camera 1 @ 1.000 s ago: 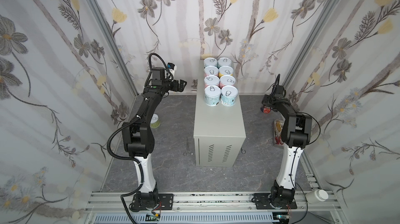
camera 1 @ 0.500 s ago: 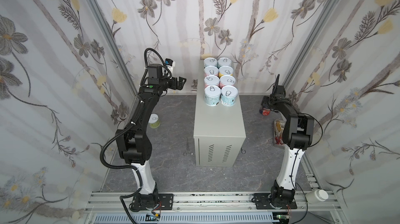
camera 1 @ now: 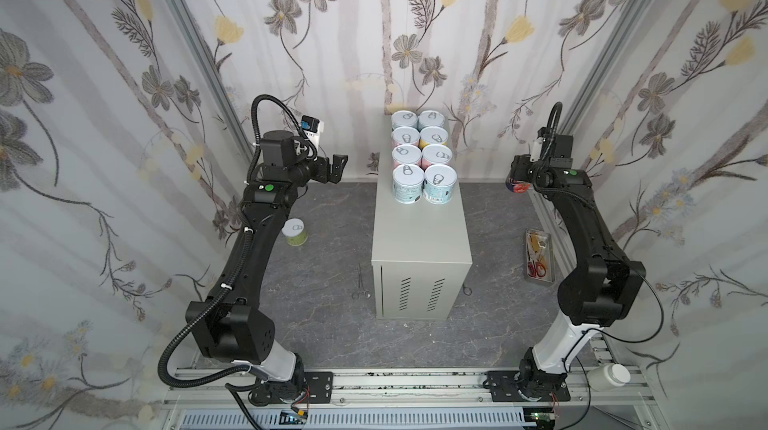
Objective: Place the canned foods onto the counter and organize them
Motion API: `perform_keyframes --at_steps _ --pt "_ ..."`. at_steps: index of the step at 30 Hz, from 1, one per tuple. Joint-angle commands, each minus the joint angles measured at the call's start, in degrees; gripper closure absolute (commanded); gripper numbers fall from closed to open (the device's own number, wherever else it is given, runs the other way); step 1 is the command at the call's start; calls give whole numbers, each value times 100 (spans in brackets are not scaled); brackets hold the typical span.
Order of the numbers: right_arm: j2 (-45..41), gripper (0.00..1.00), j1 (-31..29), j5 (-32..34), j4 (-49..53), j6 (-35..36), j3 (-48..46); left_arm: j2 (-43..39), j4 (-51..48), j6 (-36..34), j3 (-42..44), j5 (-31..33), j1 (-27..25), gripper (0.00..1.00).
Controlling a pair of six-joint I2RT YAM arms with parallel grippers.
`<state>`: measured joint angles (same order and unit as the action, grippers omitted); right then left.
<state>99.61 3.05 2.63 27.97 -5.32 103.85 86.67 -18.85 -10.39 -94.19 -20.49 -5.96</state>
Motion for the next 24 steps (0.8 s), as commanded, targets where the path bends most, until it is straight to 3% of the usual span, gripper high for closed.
perform_keyframes --at_steps 1,11,19,24 --pt "-469 67 -30 -158 -46 13 122 -275 -230 -352 72 303 12 0" --pt "-1284 67 -585 -424 870 -118 920 -1142 -707 -223 604 330 22 0" --pt "-2133 67 -1146 -276 1267 -271 849 -1853 -586 17 1477 304 11 0" --pt "-2517 67 -1531 -732 1396 -234 773 -2264 -273 17 1904 306 4 0"
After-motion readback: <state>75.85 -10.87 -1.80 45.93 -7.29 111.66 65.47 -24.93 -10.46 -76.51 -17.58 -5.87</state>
